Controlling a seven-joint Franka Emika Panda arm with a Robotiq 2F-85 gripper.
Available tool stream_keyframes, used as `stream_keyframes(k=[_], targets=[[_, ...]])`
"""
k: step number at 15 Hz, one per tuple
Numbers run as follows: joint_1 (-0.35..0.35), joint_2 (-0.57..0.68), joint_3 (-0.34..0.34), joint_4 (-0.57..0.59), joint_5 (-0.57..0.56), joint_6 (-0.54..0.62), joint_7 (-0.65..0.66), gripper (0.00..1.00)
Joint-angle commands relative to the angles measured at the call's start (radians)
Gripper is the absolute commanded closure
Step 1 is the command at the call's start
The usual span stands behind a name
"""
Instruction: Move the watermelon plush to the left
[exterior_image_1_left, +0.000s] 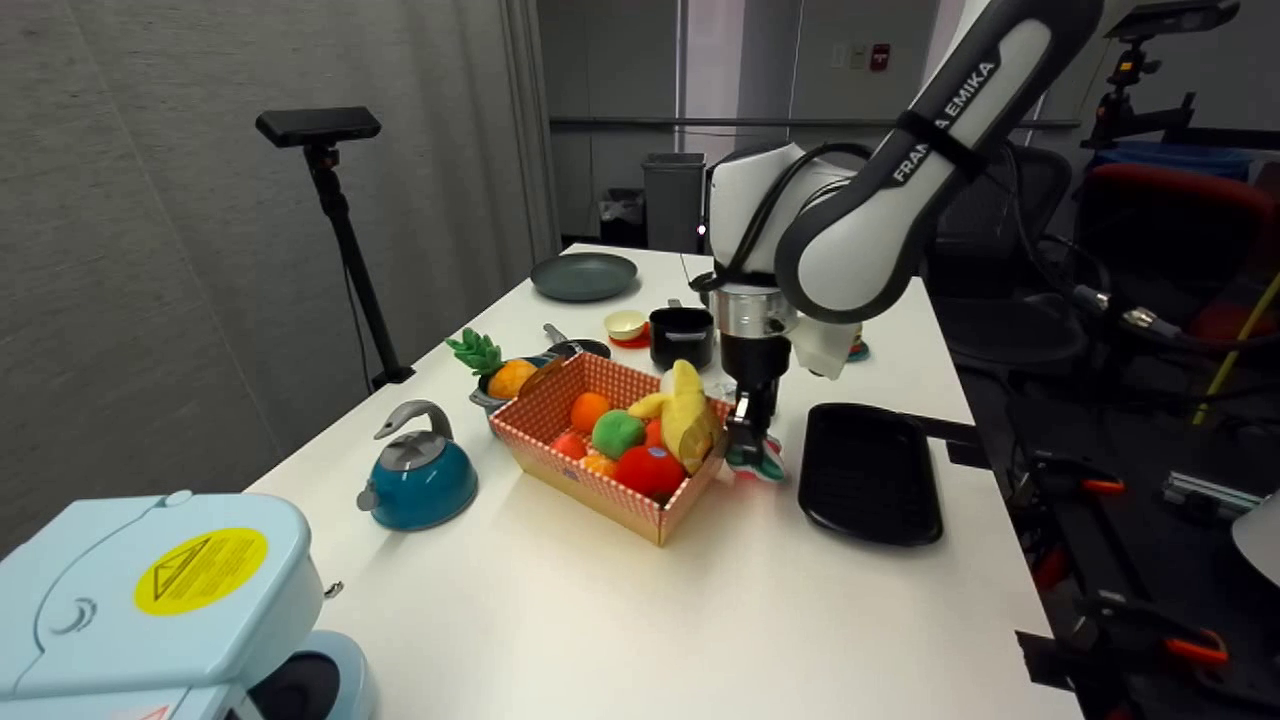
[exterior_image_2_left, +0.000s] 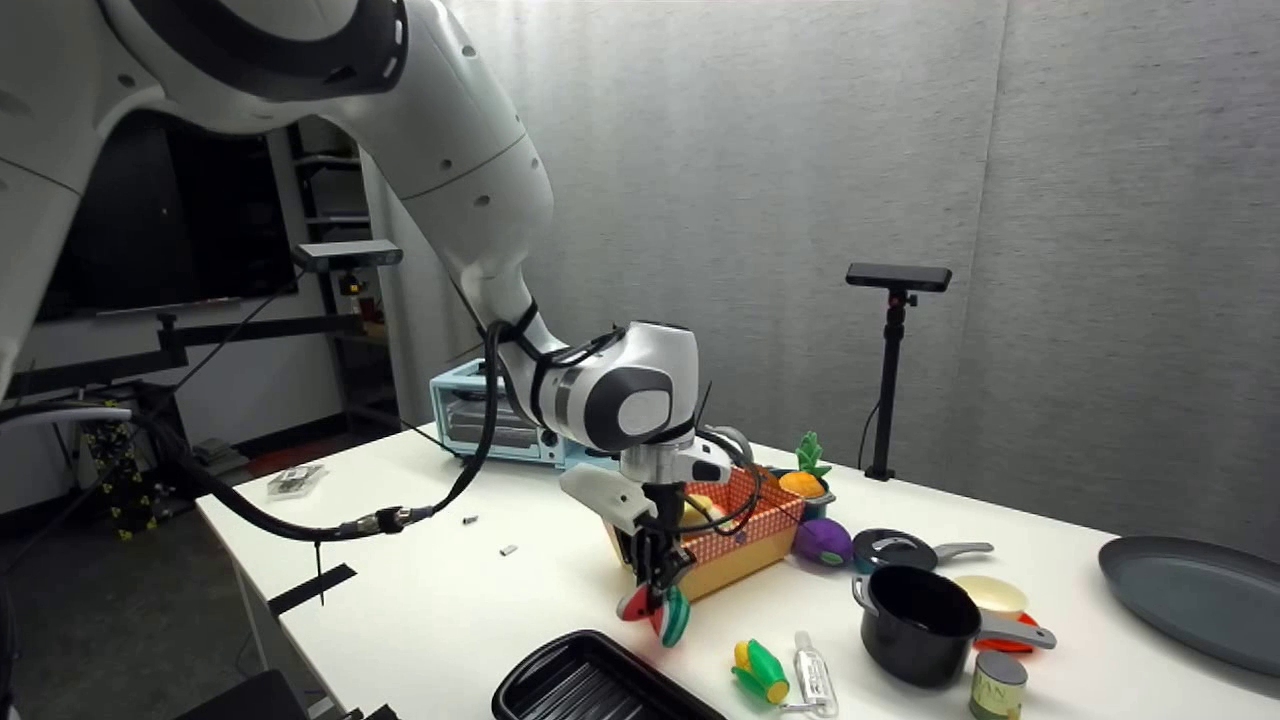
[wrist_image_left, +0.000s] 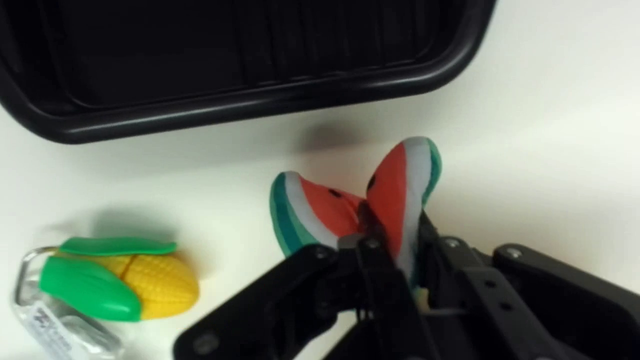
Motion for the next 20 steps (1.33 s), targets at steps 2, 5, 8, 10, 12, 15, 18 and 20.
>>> stream_keyframes(k=[2,5,8,10,12,15,18,20], targets=[[-0.099,-0.097,0.151,0.003,0.207,-0.091,-0.288,0.96],[-0.130,-0.126,0.204,0.027,0.333,-0.180,-0.475,0.96],[-0.143,-0.151,0.220,0.047,0.429,-0.277,-0.654,0.96],[-0.147,-0.157,0.221,0.065,0.481,-0.335,-0.771,0.96],[-0.149,-0.154,0.211,0.086,0.537,-0.403,-0.884,0.96],[-0.149,-0.139,0.194,0.115,0.602,-0.515,-1.033,0.96],[-0.144,-0.126,0.167,0.141,0.634,-0.648,-1.163,0.96],[-0.143,-0.112,0.149,0.166,0.639,-0.751,-1.233,0.96]])
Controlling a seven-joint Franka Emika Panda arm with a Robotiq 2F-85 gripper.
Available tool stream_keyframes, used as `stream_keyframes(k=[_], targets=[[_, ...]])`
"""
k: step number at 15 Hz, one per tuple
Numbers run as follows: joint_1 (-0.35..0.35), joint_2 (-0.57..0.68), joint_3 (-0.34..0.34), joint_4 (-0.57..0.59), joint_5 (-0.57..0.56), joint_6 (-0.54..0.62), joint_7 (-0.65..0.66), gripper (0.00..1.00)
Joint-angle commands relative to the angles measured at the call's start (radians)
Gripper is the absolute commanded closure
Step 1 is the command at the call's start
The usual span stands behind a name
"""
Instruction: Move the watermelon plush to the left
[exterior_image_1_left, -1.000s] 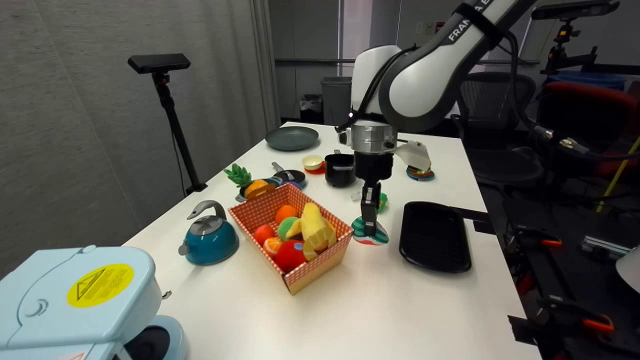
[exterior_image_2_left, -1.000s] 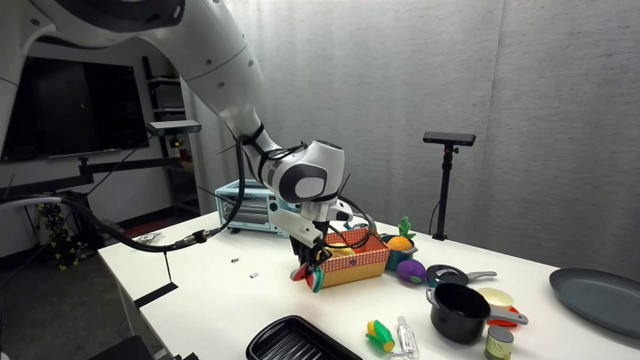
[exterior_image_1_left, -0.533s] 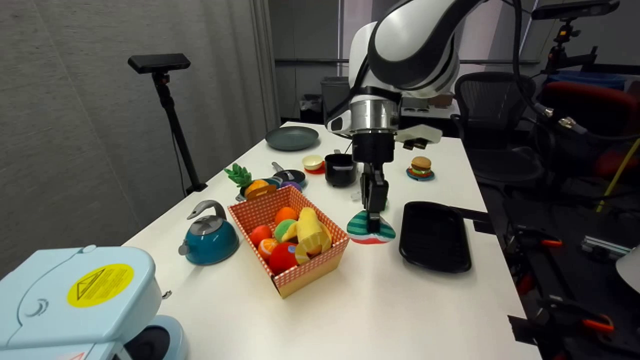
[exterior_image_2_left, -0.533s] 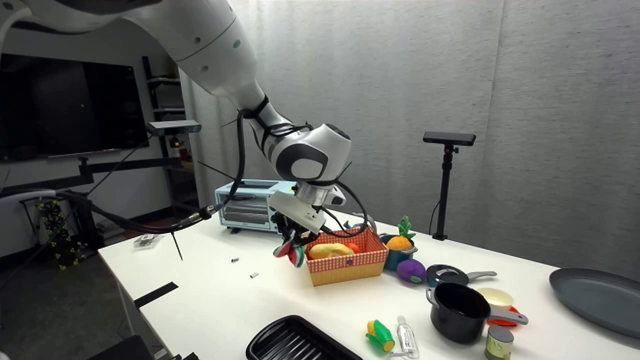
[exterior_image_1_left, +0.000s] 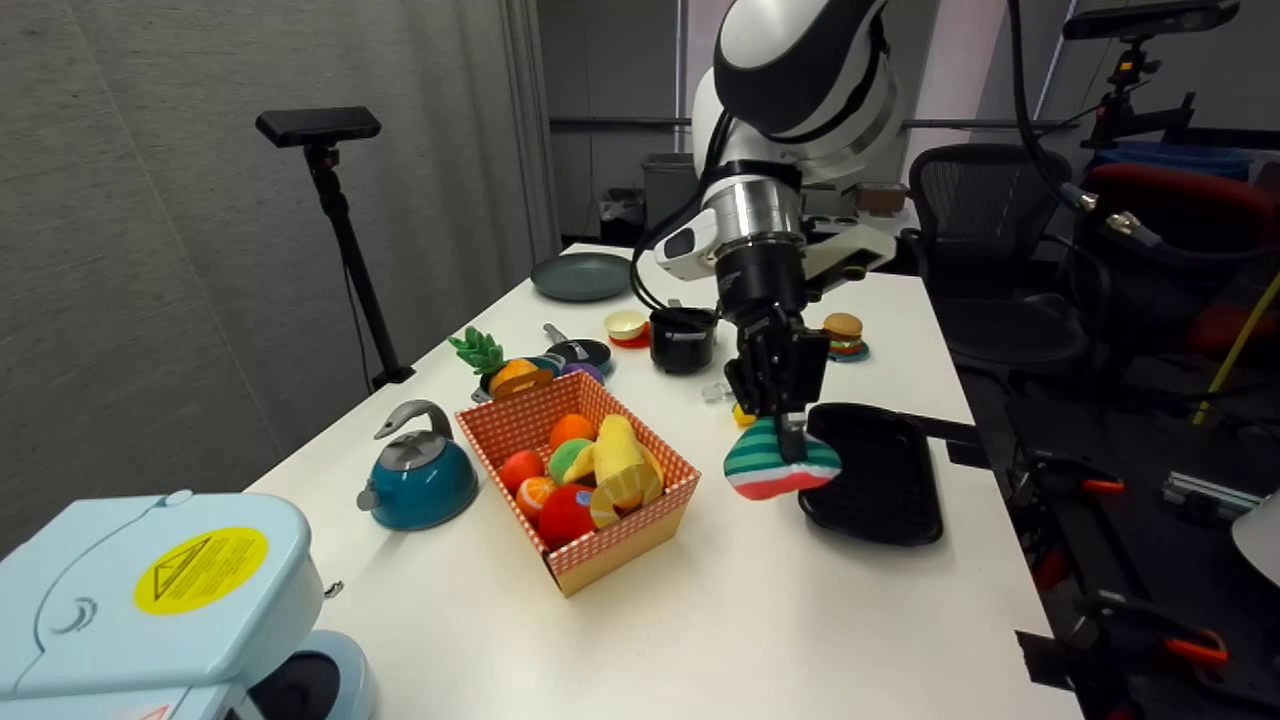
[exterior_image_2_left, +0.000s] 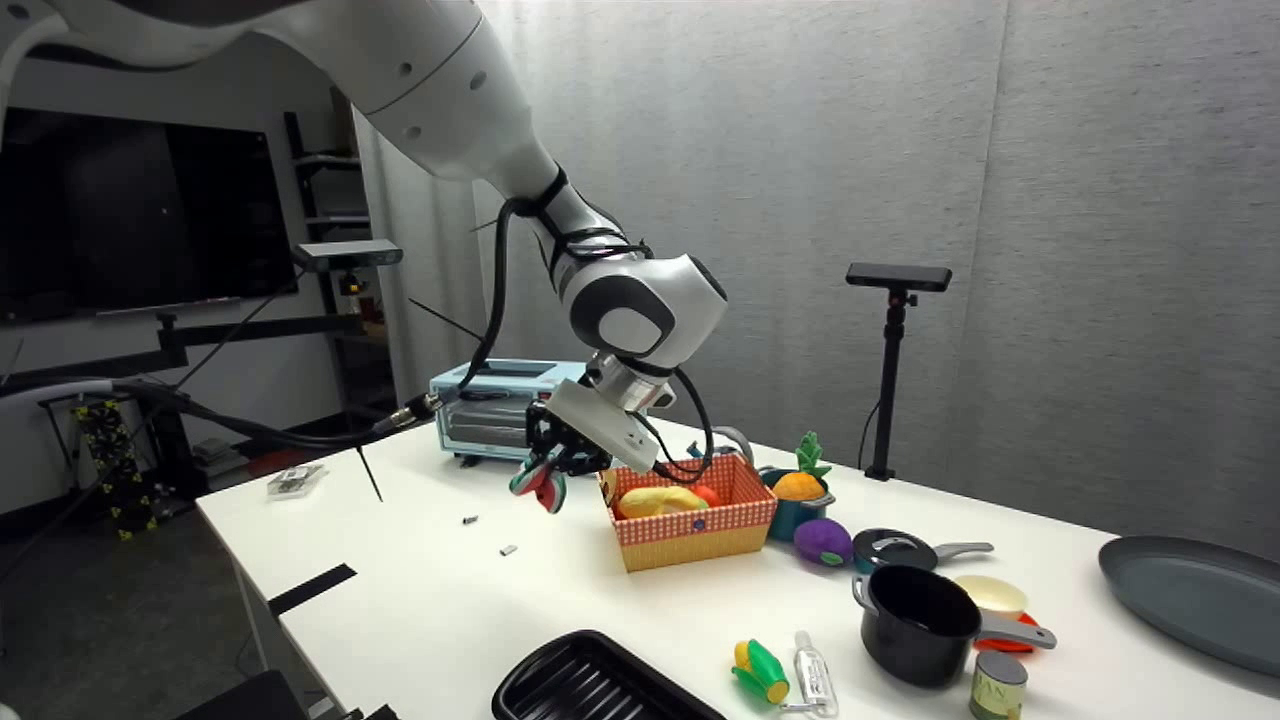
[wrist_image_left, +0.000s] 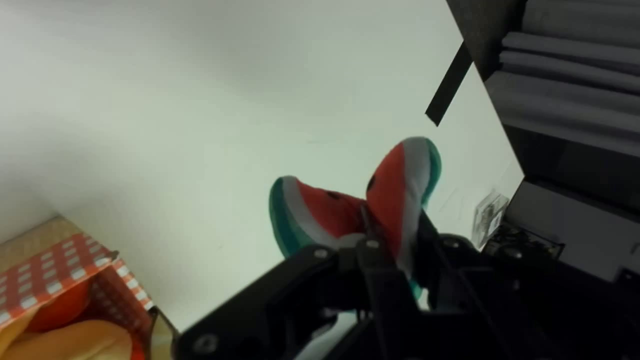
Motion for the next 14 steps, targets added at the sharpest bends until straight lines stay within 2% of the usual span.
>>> stream_keyframes(k=[1,3,4,5,6,12,14], targets=[[-0.010,0.033,-0.030,0.063,0.033,-0.192,-0.144,0.96],[-0.002,0.047,-0.048,0.087,0.018,-0.275,-0.178,0.96],[0.001,0.051,-0.055,0.093,0.016,-0.302,-0.200,0.59],[0.004,0.057,-0.062,0.102,0.013,-0.324,-0.209,0.58],[-0.002,0.060,-0.073,0.106,0.004,-0.354,-0.230,0.51],[0.005,0.098,-0.094,0.144,0.005,-0.433,-0.281,0.04],[0.008,0.105,-0.093,0.152,0.006,-0.442,-0.289,0.00]])
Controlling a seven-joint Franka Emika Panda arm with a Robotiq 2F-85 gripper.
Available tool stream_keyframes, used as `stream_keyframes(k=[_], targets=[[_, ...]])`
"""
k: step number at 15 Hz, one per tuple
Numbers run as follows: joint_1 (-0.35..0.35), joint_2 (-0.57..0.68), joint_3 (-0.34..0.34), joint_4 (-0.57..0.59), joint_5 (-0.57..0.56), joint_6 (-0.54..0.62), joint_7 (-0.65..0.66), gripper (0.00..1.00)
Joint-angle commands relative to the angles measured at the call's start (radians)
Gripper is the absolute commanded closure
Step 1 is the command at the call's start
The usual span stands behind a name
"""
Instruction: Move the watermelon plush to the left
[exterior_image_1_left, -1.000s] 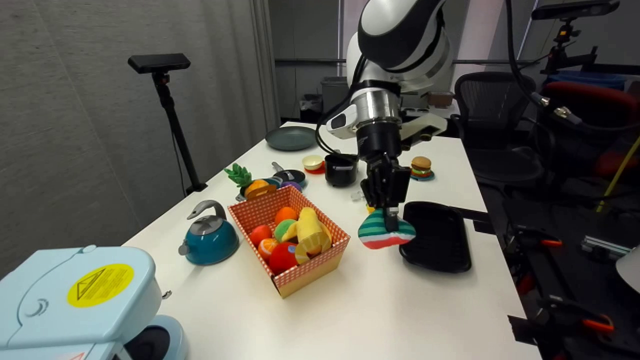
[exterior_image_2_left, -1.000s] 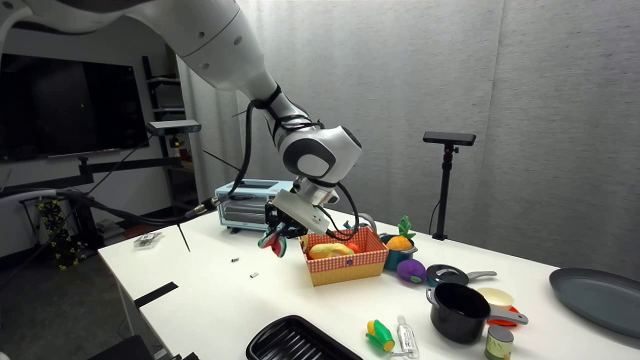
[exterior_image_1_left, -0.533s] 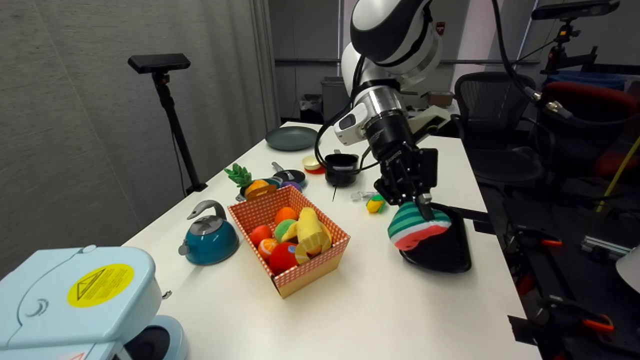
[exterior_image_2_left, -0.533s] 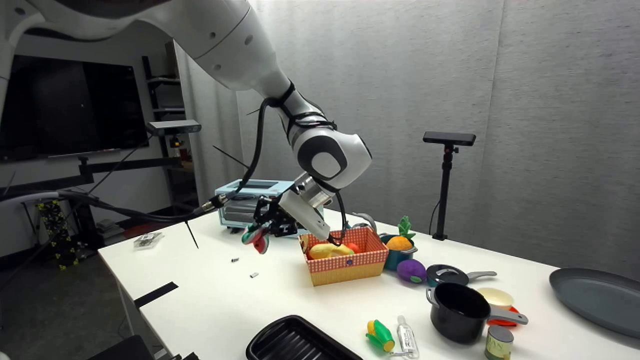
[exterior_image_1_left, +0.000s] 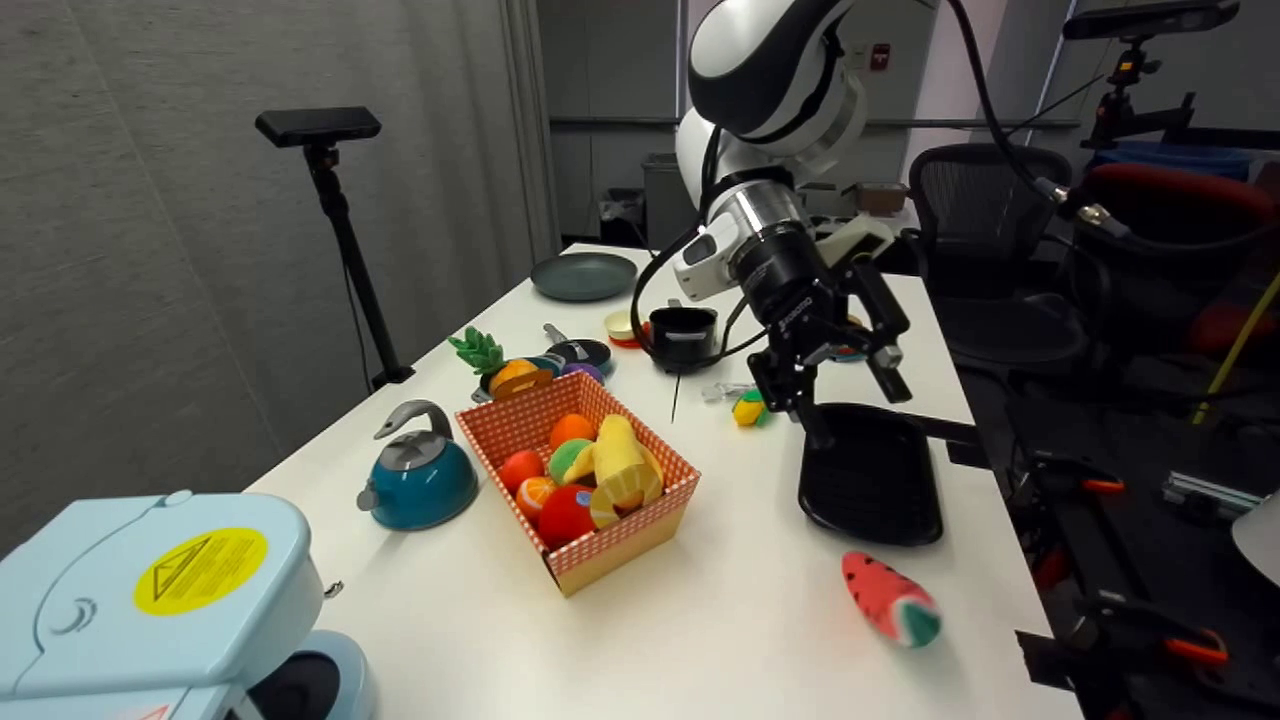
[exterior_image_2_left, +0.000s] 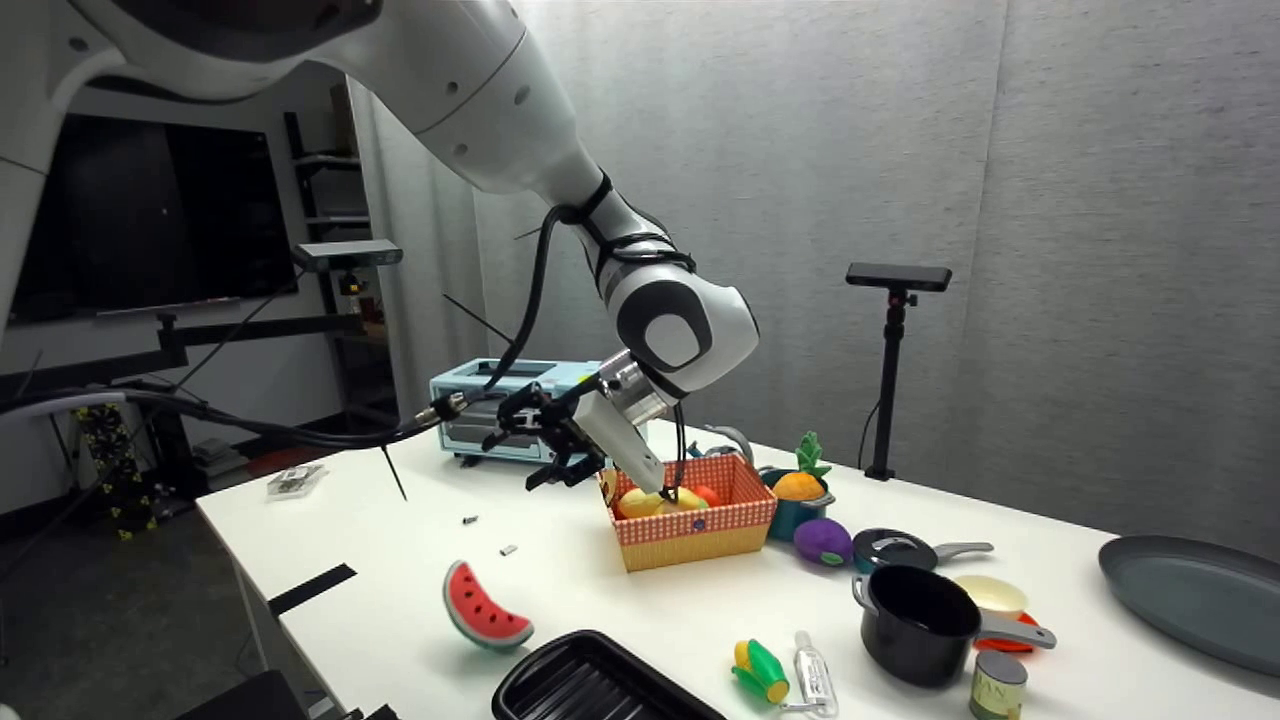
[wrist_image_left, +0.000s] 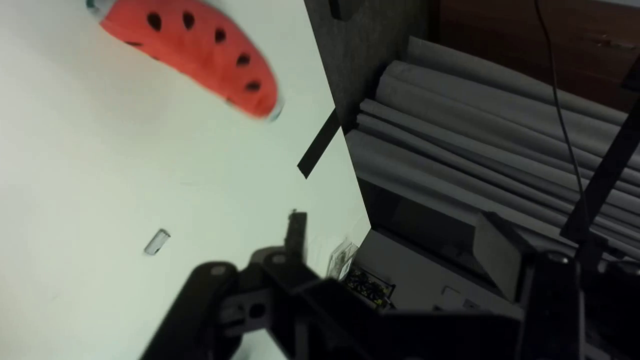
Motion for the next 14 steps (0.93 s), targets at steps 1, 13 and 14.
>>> stream_keyframes(k=[1,13,14], targets=[[0.008,0.027,-0.013,0.046,0.002,-0.058,-0.028,0.00],[0.018,0.024,-0.018,0.023,0.004,-0.016,-0.015,0.00],[0.018,0.024,-0.018,0.023,0.004,-0.016,-0.015,0.00]])
